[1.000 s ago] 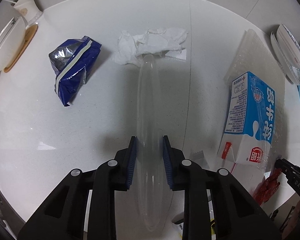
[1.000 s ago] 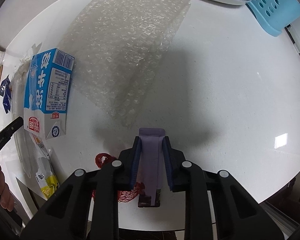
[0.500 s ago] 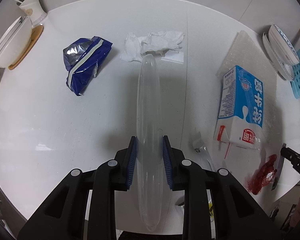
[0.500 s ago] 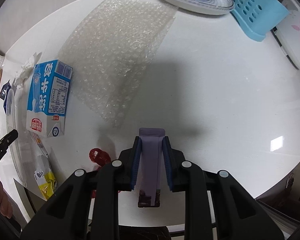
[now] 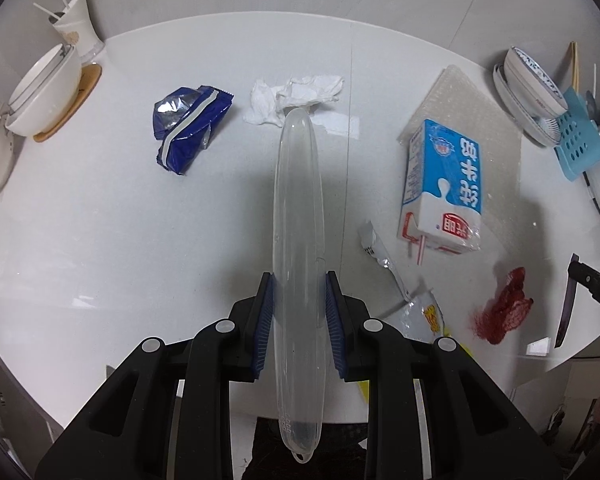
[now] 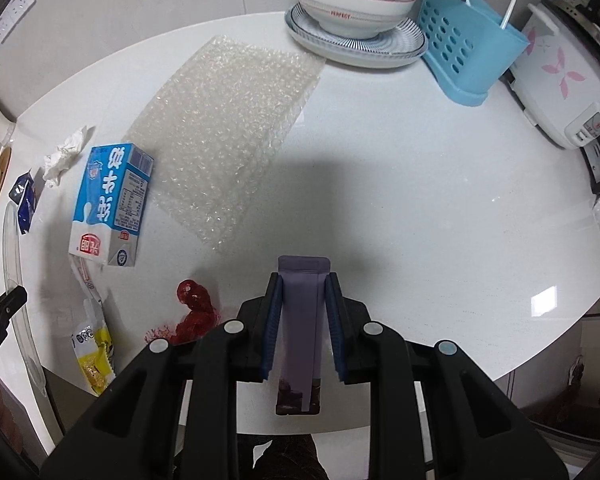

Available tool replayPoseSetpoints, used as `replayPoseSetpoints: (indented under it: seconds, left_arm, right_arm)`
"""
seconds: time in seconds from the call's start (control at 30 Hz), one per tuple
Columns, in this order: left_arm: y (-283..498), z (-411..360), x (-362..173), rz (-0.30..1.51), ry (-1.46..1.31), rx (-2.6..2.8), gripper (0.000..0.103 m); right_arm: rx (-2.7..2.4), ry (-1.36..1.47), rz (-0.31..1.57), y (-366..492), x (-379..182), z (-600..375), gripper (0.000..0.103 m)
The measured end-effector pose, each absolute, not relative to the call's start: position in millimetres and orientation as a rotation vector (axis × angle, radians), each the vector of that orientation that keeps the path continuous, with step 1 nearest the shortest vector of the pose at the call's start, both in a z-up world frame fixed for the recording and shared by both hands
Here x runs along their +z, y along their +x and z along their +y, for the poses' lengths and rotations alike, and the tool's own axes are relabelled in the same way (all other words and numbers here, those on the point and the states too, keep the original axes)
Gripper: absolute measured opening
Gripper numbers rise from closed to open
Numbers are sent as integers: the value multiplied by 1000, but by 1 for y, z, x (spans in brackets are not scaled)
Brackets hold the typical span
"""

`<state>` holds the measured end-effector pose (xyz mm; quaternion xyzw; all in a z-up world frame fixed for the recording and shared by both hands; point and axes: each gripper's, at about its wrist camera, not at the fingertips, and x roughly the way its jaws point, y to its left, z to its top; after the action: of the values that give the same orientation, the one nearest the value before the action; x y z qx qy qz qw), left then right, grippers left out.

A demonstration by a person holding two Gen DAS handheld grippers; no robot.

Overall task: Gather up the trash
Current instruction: 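Lift the tube and purple package and carry them down over the bin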

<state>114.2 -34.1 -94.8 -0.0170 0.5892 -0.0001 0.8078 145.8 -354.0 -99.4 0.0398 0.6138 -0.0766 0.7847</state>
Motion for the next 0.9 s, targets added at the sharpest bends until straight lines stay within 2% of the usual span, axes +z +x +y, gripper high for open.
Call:
replayPoseSetpoints:
  seconds: [0.9]
  left_arm:
    - [31,-26,-48,1163,-90,-25,25]
  right_arm:
    - [-36,40,1134,84,-22,-316,21]
